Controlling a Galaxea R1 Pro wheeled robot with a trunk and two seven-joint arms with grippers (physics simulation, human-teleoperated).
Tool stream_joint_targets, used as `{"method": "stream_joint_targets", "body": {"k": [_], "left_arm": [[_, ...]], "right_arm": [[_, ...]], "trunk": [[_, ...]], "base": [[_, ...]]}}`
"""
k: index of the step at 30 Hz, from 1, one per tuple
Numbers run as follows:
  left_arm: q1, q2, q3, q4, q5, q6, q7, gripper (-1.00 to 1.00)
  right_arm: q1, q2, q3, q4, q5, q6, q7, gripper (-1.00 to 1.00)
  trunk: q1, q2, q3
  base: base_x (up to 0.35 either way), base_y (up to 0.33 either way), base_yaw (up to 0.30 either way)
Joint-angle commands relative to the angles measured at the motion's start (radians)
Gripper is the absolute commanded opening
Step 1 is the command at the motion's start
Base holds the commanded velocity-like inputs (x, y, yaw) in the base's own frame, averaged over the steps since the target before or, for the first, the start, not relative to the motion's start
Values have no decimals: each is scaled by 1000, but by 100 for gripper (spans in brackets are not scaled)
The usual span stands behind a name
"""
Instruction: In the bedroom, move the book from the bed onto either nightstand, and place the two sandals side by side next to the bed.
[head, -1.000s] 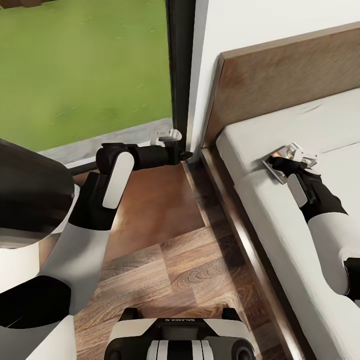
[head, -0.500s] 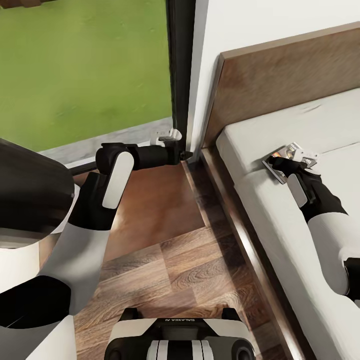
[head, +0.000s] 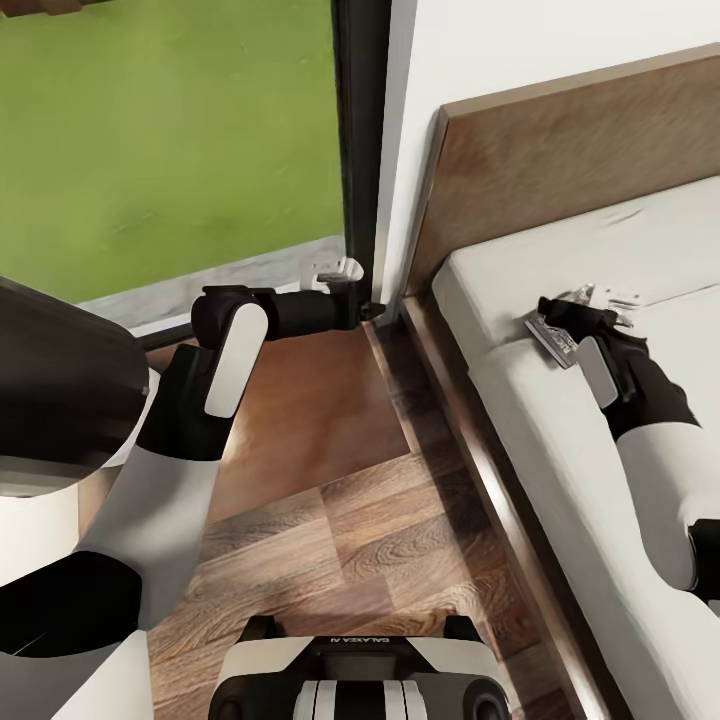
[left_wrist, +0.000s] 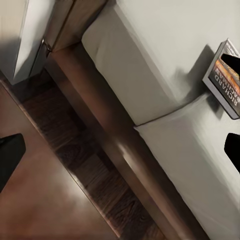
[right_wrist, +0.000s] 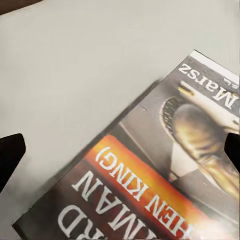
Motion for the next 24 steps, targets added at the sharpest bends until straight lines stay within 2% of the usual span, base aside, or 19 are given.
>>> {"method": "stream_joint_targets", "body": {"k": [1,8,19,24], "left_arm": [[-1,0,1,0,-5,4,-5,100],[-1,0,1,0,-5,4,-5,100],[-1,0,1,0,-5,4,-5,100],[-1,0,1,0,-5,4,-5,100]], "right_arm": [[0,-1,1,-9,-9,8,-6,100],[1,0,3,-54,-8,29,-8,100],[1,-3,-1,-60,-6,32,-15,100],[1,-25,-2,-60,-7,31,-27,100]], "trunk": [[0,0,0],[0,0,0],[0,0,0],[0,0,0]], "base": [[0,0,0],[0,0,0],[0,0,0],[0,0,0]]}}
